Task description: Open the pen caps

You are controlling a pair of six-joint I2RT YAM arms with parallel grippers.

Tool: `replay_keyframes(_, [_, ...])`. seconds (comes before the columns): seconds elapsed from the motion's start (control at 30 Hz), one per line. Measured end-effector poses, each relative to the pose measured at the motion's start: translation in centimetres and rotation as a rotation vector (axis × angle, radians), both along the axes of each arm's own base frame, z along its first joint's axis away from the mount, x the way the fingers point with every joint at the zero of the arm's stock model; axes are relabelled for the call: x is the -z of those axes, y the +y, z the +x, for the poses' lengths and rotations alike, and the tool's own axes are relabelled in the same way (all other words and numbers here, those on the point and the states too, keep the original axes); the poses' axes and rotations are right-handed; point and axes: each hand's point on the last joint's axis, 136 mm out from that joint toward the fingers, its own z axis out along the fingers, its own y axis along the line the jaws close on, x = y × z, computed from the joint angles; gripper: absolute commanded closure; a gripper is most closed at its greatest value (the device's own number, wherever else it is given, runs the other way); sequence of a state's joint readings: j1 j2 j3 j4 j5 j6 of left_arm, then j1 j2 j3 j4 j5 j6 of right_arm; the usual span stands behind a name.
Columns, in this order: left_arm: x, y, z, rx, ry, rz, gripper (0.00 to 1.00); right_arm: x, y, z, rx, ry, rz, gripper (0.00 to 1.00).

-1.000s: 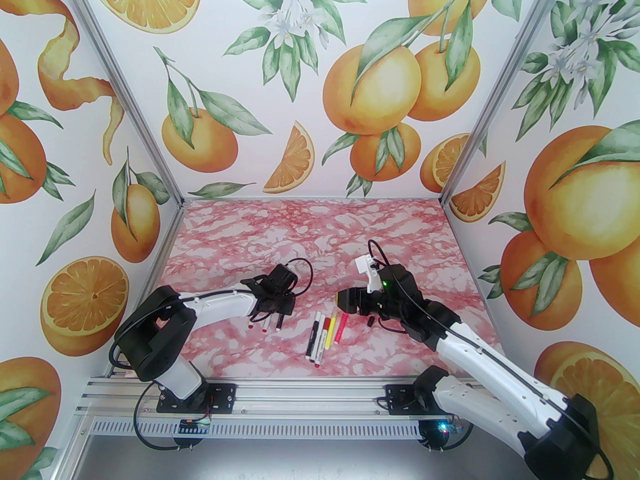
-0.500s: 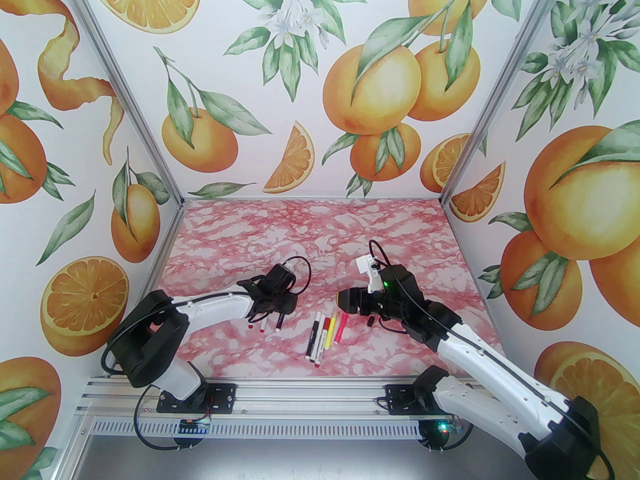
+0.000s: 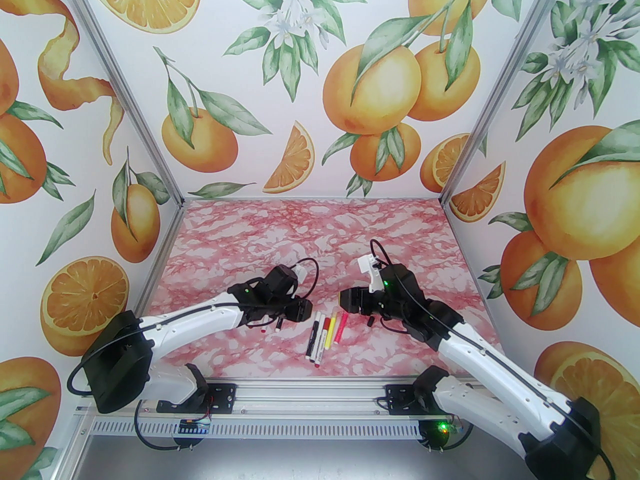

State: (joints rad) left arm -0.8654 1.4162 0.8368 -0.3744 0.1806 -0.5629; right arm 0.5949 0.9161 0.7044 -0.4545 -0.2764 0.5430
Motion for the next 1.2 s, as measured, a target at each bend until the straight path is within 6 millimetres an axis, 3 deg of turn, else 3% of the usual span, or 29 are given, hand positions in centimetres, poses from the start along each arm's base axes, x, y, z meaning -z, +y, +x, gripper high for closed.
replay_keyframes(0.33, [5.2, -1.4, -2.8, 0.057, 0.143, 0.126, 0.54, -0.2, -0.5, -0.4, -0.001, -0.004, -0.020, 0.44])
replay_keyframes(0.6, [5.7, -2.3, -2.7, 0.069, 0.155, 0.139, 0.55, 0.3, -0.5, -1.0, -0.037, 0.014, -0.046, 0.41])
replay_keyframes(1.2, [7.3, -1.5, -2.8, 0.056, 0.186, 0.207, 0.64, 0.6, 0.1, -2.2, -0.121, 0.061, -0.055, 0.41])
